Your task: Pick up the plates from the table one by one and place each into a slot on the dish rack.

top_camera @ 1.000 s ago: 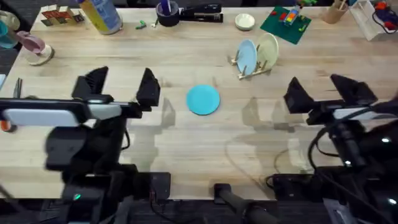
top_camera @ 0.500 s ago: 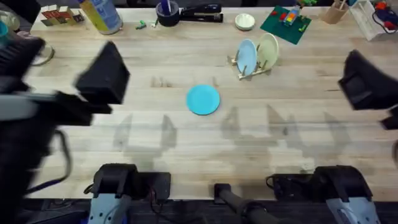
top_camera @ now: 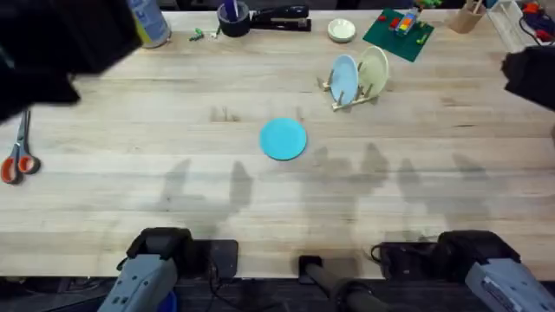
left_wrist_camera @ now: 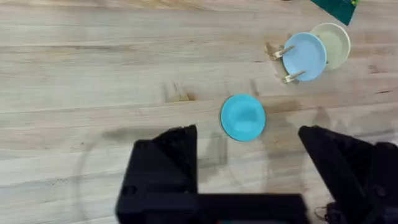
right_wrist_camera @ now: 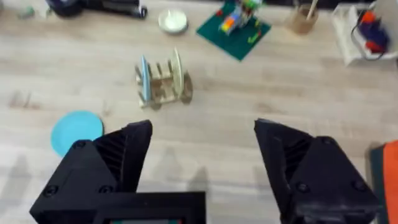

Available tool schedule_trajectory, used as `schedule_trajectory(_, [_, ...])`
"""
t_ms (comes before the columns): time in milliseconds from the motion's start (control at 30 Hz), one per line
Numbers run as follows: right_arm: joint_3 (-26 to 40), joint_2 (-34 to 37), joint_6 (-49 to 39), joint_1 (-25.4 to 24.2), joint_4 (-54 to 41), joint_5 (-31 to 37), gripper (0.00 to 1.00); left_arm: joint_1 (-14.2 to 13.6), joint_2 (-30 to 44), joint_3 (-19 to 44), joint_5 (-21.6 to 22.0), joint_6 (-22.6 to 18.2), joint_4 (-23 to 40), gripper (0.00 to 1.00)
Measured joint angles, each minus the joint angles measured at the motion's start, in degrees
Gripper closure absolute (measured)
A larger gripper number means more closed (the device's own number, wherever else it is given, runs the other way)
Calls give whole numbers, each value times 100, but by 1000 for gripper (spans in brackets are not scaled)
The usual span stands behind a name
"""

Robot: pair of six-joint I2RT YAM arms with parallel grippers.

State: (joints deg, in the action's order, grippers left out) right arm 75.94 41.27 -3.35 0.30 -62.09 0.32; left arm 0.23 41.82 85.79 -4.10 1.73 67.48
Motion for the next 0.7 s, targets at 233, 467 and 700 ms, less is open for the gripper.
schedule_trajectory(233, [584, 935, -16, 0, -616, 0, 10, 0, 1075, 749, -427, 283, 708, 8])
schedule_trajectory(467, [607, 1238, -34, 0, -723, -15, 9, 0, 1639, 863, -823, 331, 1008, 8])
schedule_trajectory(700, [614, 1236, -54, 0, -727, -17, 10, 0, 1829, 866, -972, 346, 1280, 8])
